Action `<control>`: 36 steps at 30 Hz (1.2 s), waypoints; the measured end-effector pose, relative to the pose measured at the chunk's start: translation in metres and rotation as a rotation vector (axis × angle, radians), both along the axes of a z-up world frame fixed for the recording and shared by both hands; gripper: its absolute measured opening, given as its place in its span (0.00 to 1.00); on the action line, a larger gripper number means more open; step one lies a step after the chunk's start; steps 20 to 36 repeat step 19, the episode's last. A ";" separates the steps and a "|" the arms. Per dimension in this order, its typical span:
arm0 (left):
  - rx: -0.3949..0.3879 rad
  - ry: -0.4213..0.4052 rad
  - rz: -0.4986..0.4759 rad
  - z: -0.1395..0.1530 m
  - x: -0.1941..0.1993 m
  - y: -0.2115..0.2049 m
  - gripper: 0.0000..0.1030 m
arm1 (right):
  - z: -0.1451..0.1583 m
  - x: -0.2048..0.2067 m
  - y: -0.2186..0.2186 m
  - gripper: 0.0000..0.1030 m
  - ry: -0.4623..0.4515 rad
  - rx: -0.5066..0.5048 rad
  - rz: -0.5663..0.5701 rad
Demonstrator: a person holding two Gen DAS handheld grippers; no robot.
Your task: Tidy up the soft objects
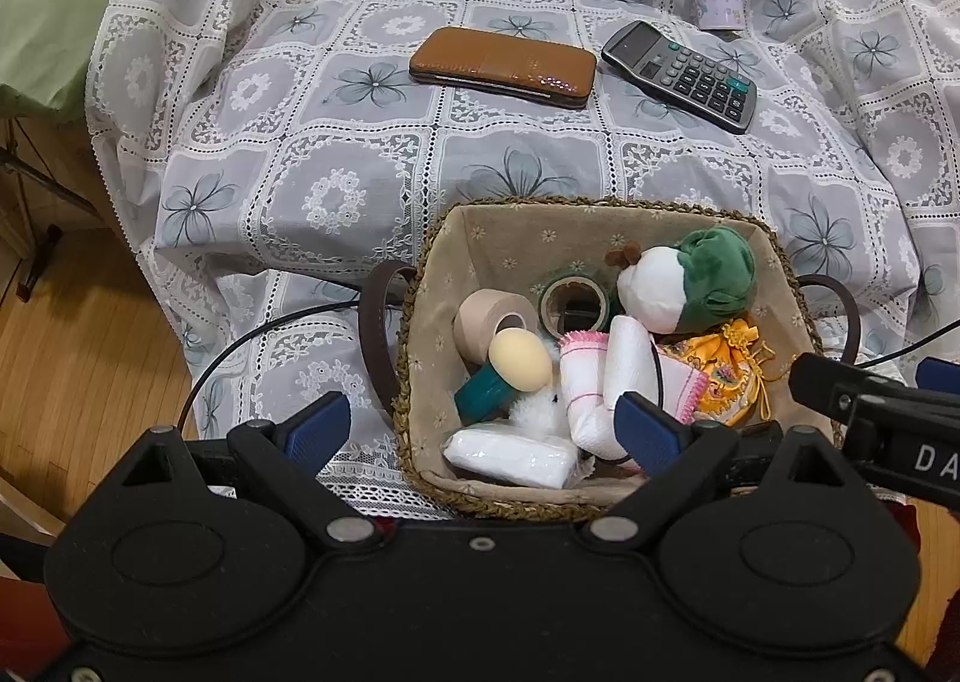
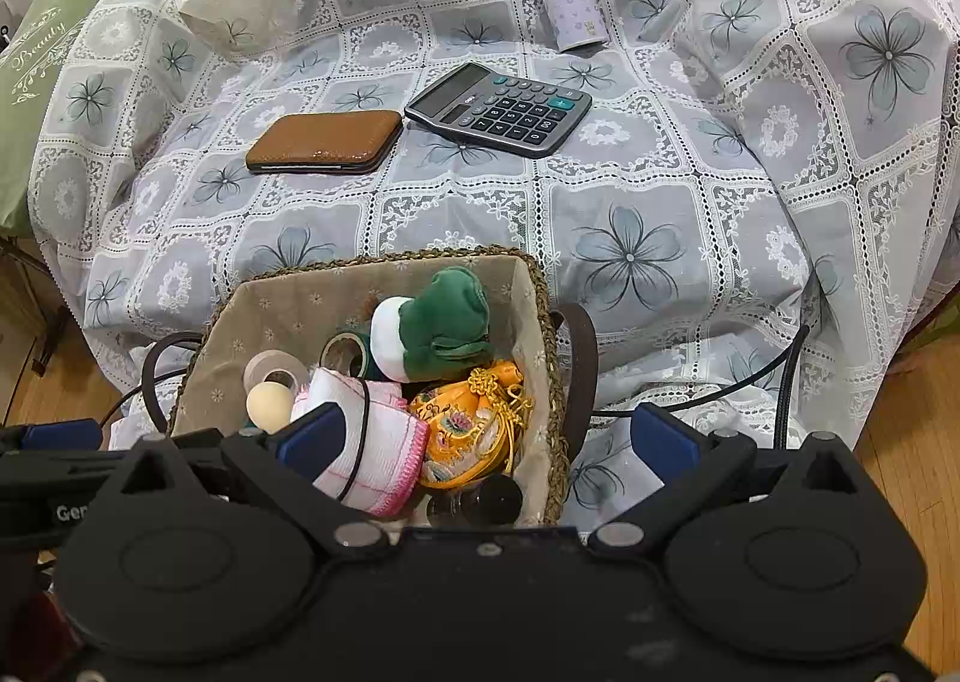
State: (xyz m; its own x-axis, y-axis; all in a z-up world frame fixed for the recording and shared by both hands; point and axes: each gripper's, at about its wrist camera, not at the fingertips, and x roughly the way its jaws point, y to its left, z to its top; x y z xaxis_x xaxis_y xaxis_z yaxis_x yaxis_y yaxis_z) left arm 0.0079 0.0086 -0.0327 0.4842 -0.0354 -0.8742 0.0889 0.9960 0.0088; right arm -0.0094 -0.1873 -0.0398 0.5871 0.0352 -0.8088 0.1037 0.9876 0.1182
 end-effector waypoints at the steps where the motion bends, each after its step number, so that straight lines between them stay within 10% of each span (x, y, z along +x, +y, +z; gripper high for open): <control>1: 0.001 0.001 0.000 0.000 0.000 0.000 0.90 | 0.000 0.000 0.000 0.99 0.000 0.001 0.000; 36: 0.005 0.002 -0.002 0.000 -0.001 -0.001 0.90 | 0.000 0.000 0.000 0.99 0.001 0.002 -0.001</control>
